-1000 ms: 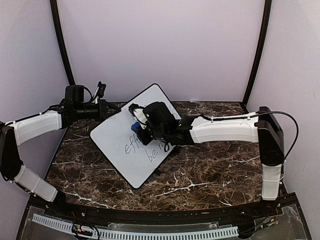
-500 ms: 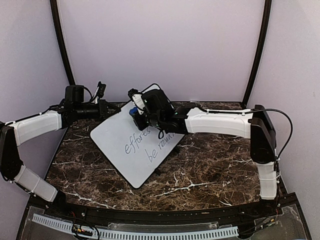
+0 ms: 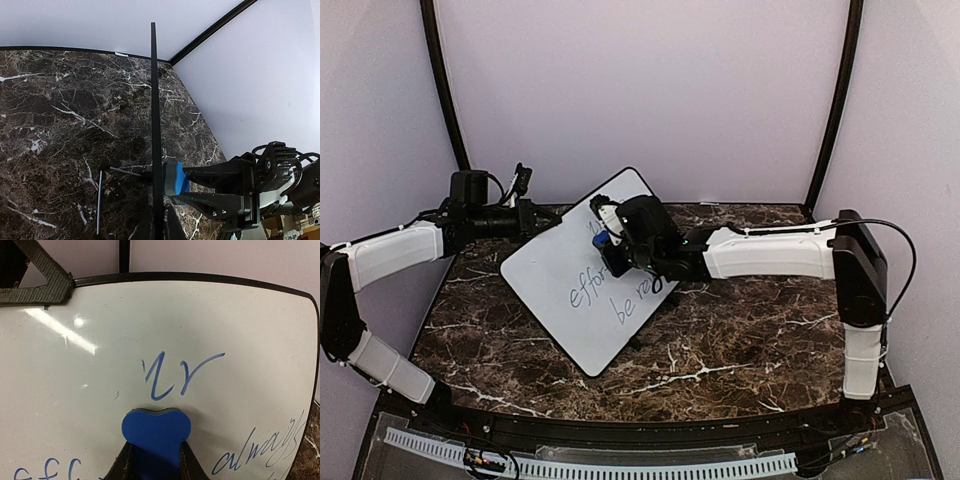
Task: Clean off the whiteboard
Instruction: Erase the whiteboard at the center of the board.
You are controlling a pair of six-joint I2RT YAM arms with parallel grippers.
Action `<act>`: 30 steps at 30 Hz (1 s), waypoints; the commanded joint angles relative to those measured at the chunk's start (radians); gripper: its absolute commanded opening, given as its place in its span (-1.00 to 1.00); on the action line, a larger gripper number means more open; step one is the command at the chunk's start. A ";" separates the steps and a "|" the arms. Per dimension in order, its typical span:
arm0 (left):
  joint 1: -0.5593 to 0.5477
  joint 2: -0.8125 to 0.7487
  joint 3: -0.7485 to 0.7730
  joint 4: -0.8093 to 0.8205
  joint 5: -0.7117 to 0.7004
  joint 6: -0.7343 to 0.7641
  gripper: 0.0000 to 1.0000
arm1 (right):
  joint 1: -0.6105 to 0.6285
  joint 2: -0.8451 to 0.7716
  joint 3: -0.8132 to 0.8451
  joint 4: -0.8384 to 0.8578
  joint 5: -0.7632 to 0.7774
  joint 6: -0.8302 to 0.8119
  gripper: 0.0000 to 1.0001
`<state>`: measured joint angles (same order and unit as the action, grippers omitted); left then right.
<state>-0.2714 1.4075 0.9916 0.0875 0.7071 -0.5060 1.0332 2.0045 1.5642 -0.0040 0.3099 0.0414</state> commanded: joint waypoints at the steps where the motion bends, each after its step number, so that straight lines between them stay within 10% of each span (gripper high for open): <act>1: -0.011 -0.065 0.002 0.081 0.080 0.012 -1.00 | -0.004 0.032 0.042 -0.057 -0.033 0.001 -0.59; 30: -0.011 -0.059 0.004 0.079 0.074 0.016 -1.00 | 0.001 0.083 0.141 -0.088 -0.032 -0.028 -0.60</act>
<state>-0.2714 1.4059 0.9905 0.0875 0.7052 -0.5083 1.0405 2.0171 1.6127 -0.0582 0.2890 0.0334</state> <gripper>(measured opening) 0.051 0.230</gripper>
